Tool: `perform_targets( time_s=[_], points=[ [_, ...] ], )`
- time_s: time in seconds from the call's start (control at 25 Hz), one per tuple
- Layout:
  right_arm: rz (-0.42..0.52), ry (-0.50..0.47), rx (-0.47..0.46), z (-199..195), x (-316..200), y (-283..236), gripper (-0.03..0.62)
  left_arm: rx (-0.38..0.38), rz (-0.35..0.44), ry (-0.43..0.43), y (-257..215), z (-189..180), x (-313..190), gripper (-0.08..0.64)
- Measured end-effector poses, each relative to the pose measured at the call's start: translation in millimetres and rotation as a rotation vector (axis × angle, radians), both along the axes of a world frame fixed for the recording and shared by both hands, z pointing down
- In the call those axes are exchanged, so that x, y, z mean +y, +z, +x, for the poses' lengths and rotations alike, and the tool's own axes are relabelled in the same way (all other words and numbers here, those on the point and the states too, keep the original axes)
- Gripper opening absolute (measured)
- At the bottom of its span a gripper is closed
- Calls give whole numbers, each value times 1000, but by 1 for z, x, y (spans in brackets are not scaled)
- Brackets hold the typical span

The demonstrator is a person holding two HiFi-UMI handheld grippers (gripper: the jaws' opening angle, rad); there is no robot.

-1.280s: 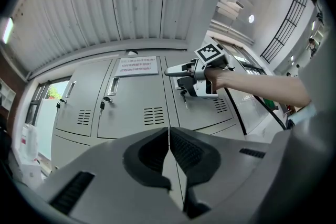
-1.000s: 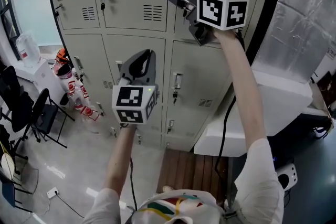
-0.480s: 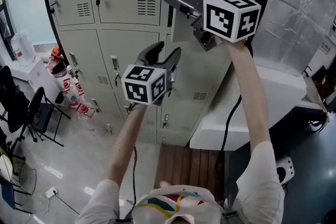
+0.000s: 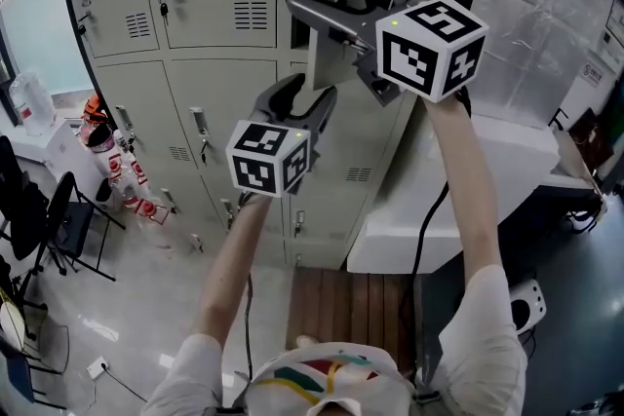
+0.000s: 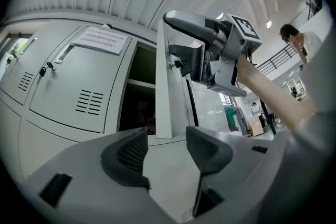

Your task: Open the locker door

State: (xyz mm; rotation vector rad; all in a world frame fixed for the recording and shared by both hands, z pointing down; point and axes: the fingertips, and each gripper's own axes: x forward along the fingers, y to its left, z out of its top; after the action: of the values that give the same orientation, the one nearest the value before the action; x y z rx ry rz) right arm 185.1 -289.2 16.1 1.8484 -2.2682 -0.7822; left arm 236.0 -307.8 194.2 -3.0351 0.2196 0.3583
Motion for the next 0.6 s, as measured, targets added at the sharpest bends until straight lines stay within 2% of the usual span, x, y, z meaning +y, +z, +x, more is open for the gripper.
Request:
perform_targets(
  time_s=[0.12,0.28,0.44,0.6],
  points=[
    [0,7,8,1,8,9,411,10,14,10,-4,2,8,215],
    [34,81,16,20,28,31,411,24,36,11,-10,-1,18,207],
    [56,146,0,37,56,60,411,51,42,11,-13,-6,26,144],
    [68,209,-4,49,90,89,411,73,43,40,-14,-9,46,143]
  ],
)
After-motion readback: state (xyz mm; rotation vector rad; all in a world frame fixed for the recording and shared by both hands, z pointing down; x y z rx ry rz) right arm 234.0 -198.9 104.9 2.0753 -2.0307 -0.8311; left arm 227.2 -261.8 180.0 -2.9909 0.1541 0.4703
